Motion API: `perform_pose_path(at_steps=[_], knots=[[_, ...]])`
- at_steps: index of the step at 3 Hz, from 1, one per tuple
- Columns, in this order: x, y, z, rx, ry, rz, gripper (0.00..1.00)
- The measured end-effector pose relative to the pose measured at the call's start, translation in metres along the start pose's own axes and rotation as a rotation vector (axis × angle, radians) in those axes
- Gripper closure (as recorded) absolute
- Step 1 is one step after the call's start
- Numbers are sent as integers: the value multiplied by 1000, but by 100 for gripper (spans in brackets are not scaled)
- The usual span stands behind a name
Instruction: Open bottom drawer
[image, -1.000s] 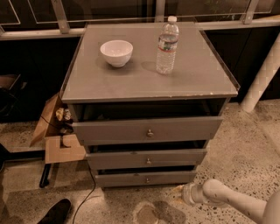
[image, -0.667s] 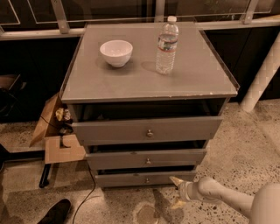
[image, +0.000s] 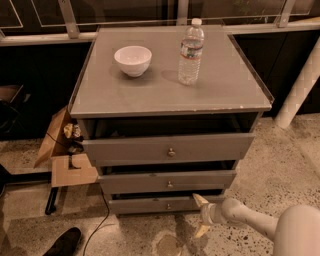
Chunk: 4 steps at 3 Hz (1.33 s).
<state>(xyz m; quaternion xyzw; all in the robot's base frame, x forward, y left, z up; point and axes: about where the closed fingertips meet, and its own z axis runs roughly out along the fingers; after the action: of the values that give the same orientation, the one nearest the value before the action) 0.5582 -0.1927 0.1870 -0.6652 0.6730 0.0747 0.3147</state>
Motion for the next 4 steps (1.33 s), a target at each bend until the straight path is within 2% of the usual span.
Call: perform_pose_path(at_steps=[2, 4], knots=[[1, -22, 17, -5, 38, -14, 0], [3, -45, 33, -34, 92, -1, 0]])
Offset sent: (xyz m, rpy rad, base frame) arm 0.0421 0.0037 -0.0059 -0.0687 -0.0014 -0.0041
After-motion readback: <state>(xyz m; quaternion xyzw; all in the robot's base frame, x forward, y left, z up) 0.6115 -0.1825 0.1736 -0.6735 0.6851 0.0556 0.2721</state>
